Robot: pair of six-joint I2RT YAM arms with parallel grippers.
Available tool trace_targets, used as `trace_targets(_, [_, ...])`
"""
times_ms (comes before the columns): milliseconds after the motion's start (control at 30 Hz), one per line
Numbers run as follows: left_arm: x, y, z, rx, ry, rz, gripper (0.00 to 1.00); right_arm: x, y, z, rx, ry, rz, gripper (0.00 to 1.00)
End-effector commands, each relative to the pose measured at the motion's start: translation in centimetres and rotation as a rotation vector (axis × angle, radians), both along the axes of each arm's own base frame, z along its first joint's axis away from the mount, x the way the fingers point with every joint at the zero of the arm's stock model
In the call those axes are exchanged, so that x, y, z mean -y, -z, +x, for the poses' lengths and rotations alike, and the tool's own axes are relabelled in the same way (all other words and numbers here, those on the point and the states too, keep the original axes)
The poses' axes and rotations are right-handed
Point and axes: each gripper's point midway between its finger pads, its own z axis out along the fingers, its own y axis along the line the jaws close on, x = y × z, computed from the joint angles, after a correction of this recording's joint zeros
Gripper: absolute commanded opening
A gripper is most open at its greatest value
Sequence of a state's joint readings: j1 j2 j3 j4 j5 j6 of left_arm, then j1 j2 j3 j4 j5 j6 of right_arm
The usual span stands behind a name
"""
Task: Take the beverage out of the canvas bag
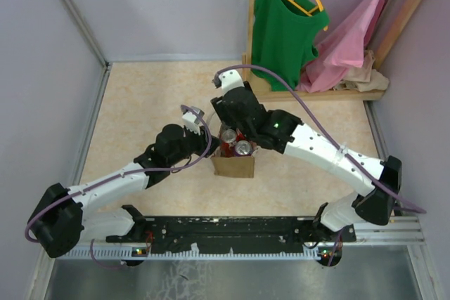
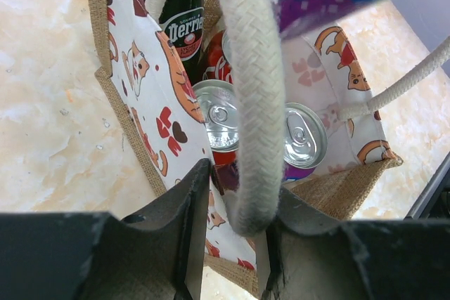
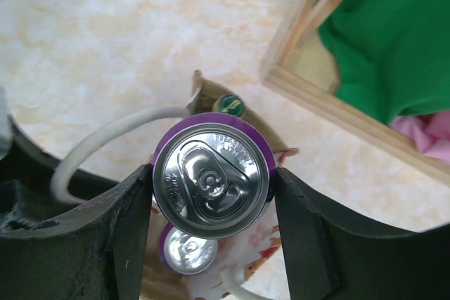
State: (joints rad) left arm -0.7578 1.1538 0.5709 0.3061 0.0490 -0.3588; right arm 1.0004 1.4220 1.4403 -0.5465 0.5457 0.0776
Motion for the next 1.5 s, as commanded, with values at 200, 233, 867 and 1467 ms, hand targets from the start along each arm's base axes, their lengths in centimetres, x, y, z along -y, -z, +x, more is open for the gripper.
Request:
trace_targets(200, [0.8, -0.3, -0.5, 0.013, 0.040, -0.016, 0.35, 10.7, -12.1, 2.8, 0.324, 0.419, 0.181, 0.00])
trace_targets(233, [0.8, -0.4, -0.5, 0.015, 0.042, -0.018, 0.35, 12.1, -12.2, 2.9, 0.330, 0.460, 0.188, 0.00])
trace_targets(867, [0.8, -0.2, -0.3, 0.023, 0.041, -0.003, 0.36, 21.8, 3.0, 5.0, 0.034, 0.724, 0.232, 0.00])
trace_targets(1467, [0.2, -0.2, 0.3, 0.040, 0.002, 0.007, 0.38, 21.0, 13.1, 8.6, -0.141, 0.716, 0.247, 0.00])
